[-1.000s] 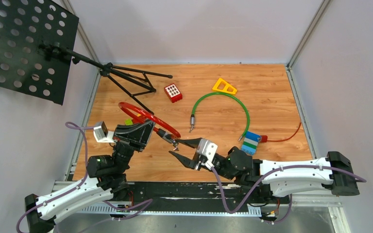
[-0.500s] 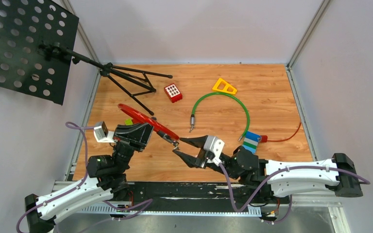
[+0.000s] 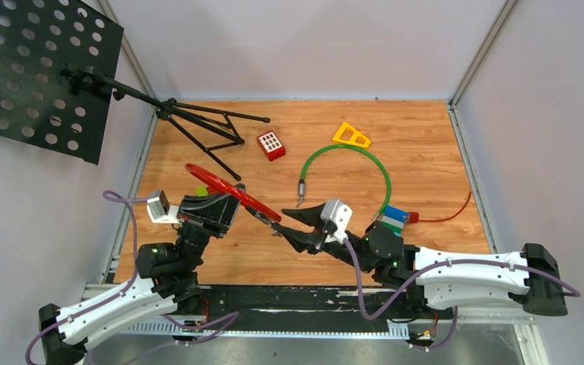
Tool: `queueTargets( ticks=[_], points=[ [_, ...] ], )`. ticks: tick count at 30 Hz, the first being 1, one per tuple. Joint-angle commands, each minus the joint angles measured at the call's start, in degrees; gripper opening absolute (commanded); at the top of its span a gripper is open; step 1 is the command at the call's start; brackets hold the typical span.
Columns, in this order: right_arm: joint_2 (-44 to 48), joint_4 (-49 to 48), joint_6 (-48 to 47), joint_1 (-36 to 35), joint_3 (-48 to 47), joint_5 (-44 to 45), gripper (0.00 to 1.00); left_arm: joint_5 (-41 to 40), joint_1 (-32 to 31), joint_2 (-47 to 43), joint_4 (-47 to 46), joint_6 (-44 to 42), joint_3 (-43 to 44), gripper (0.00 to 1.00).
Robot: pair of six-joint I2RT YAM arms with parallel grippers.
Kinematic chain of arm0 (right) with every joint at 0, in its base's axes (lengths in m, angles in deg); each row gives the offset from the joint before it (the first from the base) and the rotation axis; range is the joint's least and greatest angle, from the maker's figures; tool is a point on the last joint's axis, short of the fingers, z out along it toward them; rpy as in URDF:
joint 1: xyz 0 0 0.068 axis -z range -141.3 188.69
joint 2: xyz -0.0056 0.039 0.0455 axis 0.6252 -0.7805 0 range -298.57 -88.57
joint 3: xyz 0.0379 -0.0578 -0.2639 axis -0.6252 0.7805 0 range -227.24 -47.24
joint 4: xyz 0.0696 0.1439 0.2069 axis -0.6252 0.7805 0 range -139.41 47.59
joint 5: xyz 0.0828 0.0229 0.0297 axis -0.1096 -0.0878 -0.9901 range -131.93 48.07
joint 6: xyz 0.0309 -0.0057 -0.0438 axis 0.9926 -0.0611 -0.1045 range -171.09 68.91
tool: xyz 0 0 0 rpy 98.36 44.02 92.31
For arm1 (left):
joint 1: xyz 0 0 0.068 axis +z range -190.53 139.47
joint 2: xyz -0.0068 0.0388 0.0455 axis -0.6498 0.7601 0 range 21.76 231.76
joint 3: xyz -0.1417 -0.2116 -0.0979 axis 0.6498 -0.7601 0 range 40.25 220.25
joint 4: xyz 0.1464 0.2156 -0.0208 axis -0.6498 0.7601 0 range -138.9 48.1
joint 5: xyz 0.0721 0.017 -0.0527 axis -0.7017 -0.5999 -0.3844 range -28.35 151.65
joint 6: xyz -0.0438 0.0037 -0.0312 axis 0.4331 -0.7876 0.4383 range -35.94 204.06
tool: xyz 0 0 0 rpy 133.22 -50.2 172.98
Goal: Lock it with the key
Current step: Lock the lock.
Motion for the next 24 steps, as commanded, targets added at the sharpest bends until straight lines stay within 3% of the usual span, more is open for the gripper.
queueTargets(
  ticks=[1, 13, 15, 19, 24],
  points=[
    [-1.1, 1.0, 2.1, 0.4, -1.8, -3.1, 0.39, 0.2, 0.0, -0.1, -4.1, 1.2, 1.5, 0.00],
    [-1.8, 1.4, 2.0, 0.6, -2.1, -4.3, 0.21, 0.0, 0.0, -0.3, -4.1, 1.1, 1.5, 0.00],
    [-1.8, 1.2, 2.0, 0.6, -2.1, -4.3, 0.21, 0.1, 0.0, -0.3, -4.0, 1.1, 1.5, 0.00],
    [-1.6, 0.9, 1.9, 0.7, -2.1, -5.4, 0.34, 0.0, 0.0, -0.2, -3.8, 1.0, 1.6, 0.00],
    [-1.2, 0.3, 1.5, 0.7, -2.3, -6.2, 0.32, 0.0, 0.0, 0.1, -3.9, 1.0, 1.7, 0.00]
  ],
)
